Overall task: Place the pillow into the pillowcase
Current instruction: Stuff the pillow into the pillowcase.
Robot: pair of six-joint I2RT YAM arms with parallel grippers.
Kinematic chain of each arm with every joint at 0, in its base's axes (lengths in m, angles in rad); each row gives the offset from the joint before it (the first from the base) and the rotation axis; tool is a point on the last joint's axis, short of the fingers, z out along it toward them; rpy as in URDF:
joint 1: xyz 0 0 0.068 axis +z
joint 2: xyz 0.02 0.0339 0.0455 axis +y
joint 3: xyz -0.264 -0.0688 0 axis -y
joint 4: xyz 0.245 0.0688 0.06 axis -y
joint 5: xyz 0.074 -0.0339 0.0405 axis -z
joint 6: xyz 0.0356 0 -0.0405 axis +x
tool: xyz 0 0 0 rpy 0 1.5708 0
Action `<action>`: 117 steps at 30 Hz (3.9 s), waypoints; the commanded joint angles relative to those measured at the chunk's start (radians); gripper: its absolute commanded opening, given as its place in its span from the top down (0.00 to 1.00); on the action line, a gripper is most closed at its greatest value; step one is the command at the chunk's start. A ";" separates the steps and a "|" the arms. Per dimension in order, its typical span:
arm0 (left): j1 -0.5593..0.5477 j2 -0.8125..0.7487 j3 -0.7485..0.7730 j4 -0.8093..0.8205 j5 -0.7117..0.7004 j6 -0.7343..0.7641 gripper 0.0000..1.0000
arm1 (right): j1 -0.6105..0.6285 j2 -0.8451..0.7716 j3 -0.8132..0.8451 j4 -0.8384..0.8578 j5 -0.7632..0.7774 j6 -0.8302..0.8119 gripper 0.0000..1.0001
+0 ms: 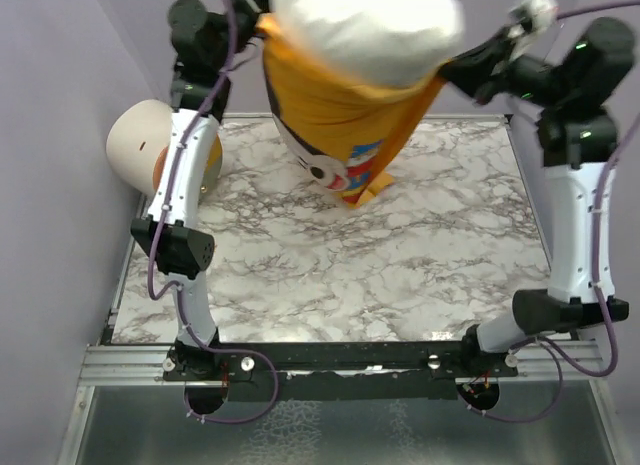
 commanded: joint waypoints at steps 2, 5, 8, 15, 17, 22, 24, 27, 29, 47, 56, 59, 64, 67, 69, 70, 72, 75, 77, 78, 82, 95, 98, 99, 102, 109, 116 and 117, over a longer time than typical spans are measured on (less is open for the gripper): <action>-0.430 -0.296 -0.269 0.085 0.070 0.232 1.00 | -0.461 0.093 0.156 0.208 0.064 0.103 1.00; -0.327 -0.350 -0.333 0.107 -0.064 0.250 1.00 | -0.208 0.023 0.071 0.089 0.032 -0.082 1.00; -0.133 -0.174 -0.098 0.107 -0.116 0.120 1.00 | 0.298 -0.092 -0.051 -0.031 0.233 -0.270 1.00; -0.453 -0.048 0.195 -0.193 0.088 0.298 1.00 | -0.358 0.004 0.087 0.239 0.037 0.070 1.00; -0.544 -0.245 -0.180 0.014 0.051 0.351 1.00 | -0.459 0.039 0.084 0.333 -0.084 0.190 1.00; -0.112 -0.344 -0.332 0.258 -0.088 0.101 1.00 | -0.106 -0.104 -0.075 0.270 -0.209 0.104 1.00; -0.088 -0.182 -0.094 0.239 -0.016 0.009 1.00 | -0.022 -0.097 -0.048 0.215 -0.177 0.102 1.00; -0.205 -0.040 0.229 0.061 0.071 0.049 1.00 | -0.071 -0.046 0.038 0.047 -0.016 -0.051 1.00; -0.268 -0.089 0.136 -0.010 0.062 0.126 1.00 | -0.142 -0.002 0.054 -0.022 -0.099 -0.072 0.99; -0.232 -0.293 -0.400 0.261 0.084 0.046 1.00 | -0.017 -0.107 -0.338 -0.209 0.084 -0.505 0.02; -0.232 -0.311 -0.432 0.279 0.133 0.017 1.00 | -0.383 -0.047 -0.409 0.243 0.075 0.054 0.01; -0.234 -0.309 -0.437 0.295 0.143 -0.001 1.00 | -0.388 0.032 -0.420 0.281 -0.045 0.133 0.00; -0.250 -0.289 -0.426 0.322 0.148 -0.022 1.00 | -0.347 0.065 -0.568 0.523 -0.176 0.326 0.00; -0.272 -0.252 -0.374 0.310 0.149 -0.030 1.00 | -0.254 0.075 -0.617 0.539 -0.214 0.322 0.00; -0.297 -0.220 -0.329 0.296 0.141 -0.030 1.00 | -0.177 0.068 -0.644 0.508 -0.218 0.270 0.01; -0.312 -0.201 -0.294 0.281 0.135 -0.026 1.00 | -0.137 0.058 -0.659 0.500 -0.228 0.248 0.05; -0.349 -0.152 -0.201 0.231 0.120 -0.013 1.00 | -0.084 0.015 -0.695 0.517 -0.256 0.238 0.24; -0.425 -0.043 0.007 0.148 0.112 -0.009 1.00 | -0.079 -0.072 -0.712 0.536 -0.247 0.223 0.79; -0.474 0.033 0.141 0.126 0.099 -0.031 1.00 | -0.120 -0.130 -0.649 0.455 -0.192 0.172 0.95; -0.499 0.062 0.176 0.149 0.089 -0.053 1.00 | -0.156 -0.156 -0.622 0.461 -0.170 0.187 0.99; -0.597 0.126 0.234 0.226 0.003 -0.094 1.00 | -0.350 -0.203 -0.460 0.456 -0.091 0.248 1.00; -0.628 0.101 0.092 0.183 0.011 -0.045 1.00 | -0.032 -0.318 -0.793 -0.052 0.004 -0.434 0.99; -0.627 0.029 -0.090 0.154 0.093 -0.028 1.00 | -0.022 -0.289 -0.858 -0.224 0.014 -0.621 0.99; -0.628 -0.014 -0.176 0.158 0.104 -0.014 1.00 | -0.021 -0.284 -0.869 -0.280 0.001 -0.678 0.99; -0.627 -0.186 -0.487 0.208 0.079 0.044 1.00 | -0.001 -0.283 -0.899 -0.355 -0.010 -0.748 0.98; -0.617 -0.579 -1.004 -0.007 -0.096 0.281 1.00 | 0.232 -0.202 -0.893 -0.382 0.076 -0.722 0.75; -0.547 -0.900 -1.399 -0.248 -0.458 0.394 1.00 | 0.385 -0.113 -0.602 -0.768 -0.030 -1.009 0.35; -0.535 -0.933 -1.441 -0.258 -0.481 0.394 1.00 | 0.385 -0.114 -0.536 -0.828 -0.055 -1.037 0.30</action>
